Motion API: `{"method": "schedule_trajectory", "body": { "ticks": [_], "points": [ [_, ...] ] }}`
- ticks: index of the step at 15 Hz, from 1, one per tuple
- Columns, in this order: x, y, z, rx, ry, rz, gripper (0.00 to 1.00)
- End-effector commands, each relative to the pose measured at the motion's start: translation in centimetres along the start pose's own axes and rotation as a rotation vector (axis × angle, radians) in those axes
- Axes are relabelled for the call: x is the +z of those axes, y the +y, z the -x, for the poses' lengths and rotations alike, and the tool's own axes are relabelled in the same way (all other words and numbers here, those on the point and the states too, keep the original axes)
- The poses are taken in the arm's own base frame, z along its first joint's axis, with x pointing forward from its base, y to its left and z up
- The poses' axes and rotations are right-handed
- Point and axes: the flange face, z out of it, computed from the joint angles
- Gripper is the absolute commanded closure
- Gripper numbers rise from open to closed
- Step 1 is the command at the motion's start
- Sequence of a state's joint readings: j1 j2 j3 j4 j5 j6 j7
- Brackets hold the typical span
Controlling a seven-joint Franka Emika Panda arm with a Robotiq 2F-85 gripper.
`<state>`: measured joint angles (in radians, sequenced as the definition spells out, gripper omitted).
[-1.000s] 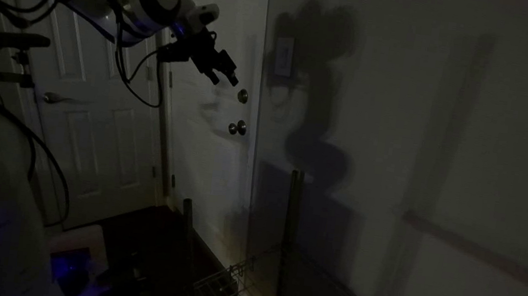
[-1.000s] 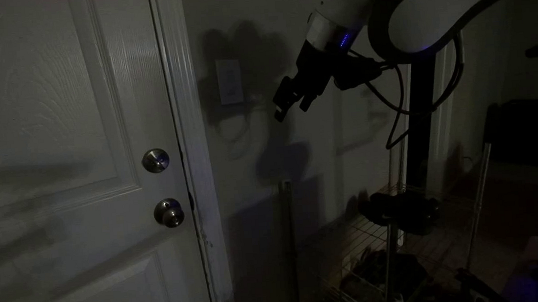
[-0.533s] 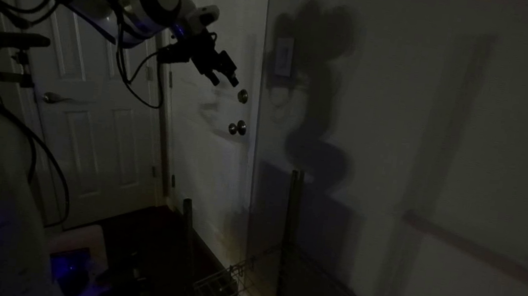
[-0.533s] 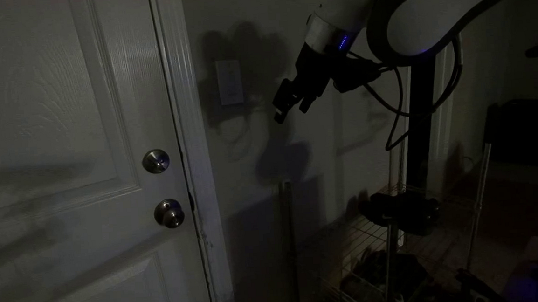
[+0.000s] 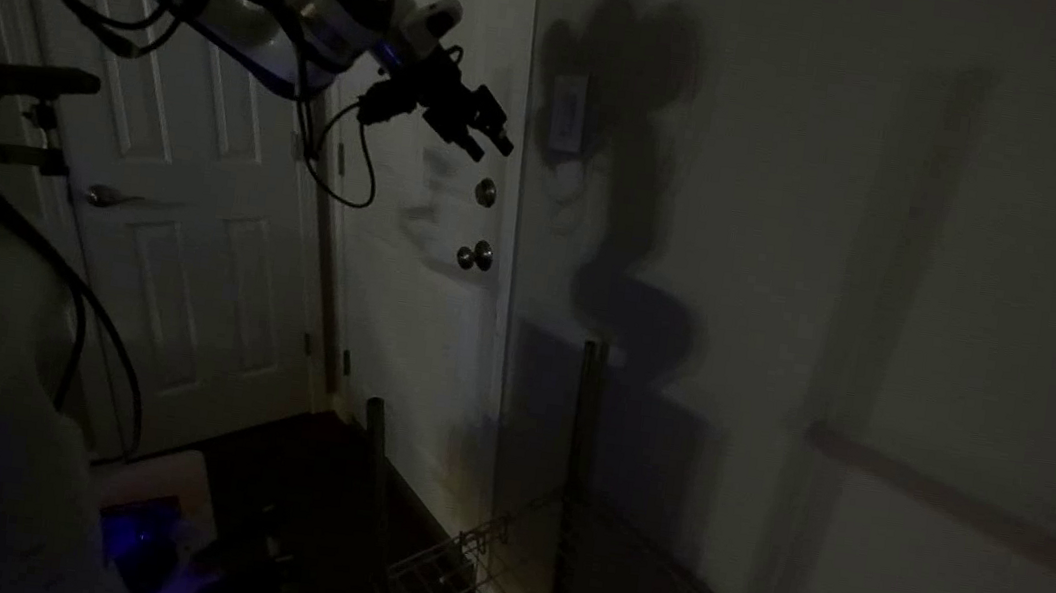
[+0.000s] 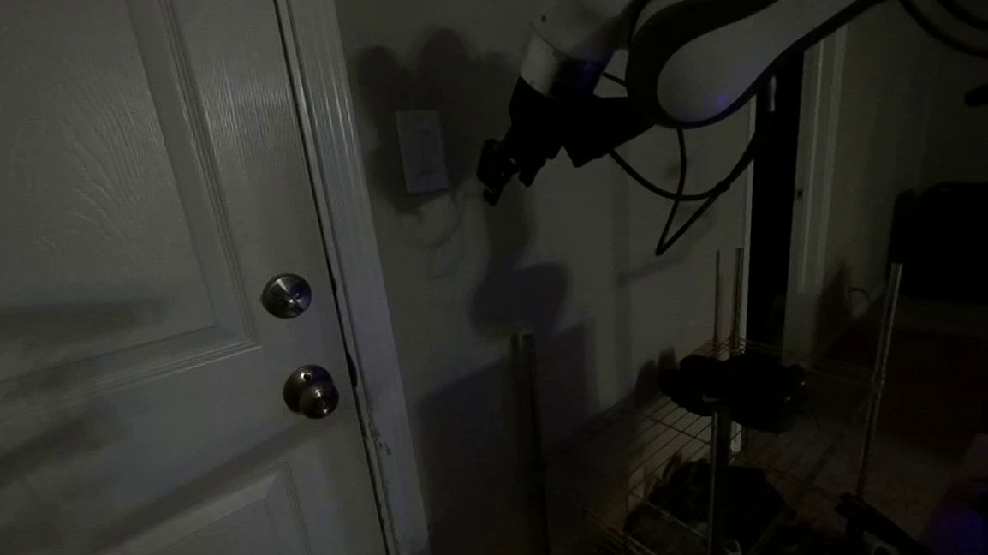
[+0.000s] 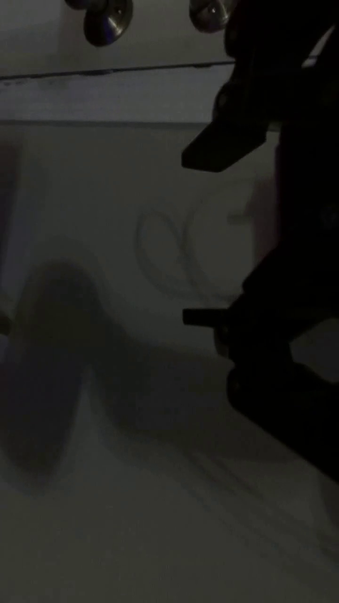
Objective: Switch on the light
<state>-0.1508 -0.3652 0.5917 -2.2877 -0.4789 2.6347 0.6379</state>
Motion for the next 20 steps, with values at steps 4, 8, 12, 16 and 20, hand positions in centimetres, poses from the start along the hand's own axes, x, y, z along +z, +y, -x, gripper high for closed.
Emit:
{"method": "schedule_trajectory", "body": {
  "ticks": [4,8,12,16,20],
  "points": [
    [1.4,0.0,-4.7,0.041,0.098,0.043,0.74],
    [1.8,-0.4,-6.4,0.048,0.133,0.047,0.98],
    [2.0,-0.7,-8.2,0.045,0.177,0.059,1.00],
    [2.1,-1.4,-9.9,0.026,0.214,0.070,1.00],
    [2.7,-2.5,-10.9,0.017,0.220,0.075,1.00]
  ]
}}
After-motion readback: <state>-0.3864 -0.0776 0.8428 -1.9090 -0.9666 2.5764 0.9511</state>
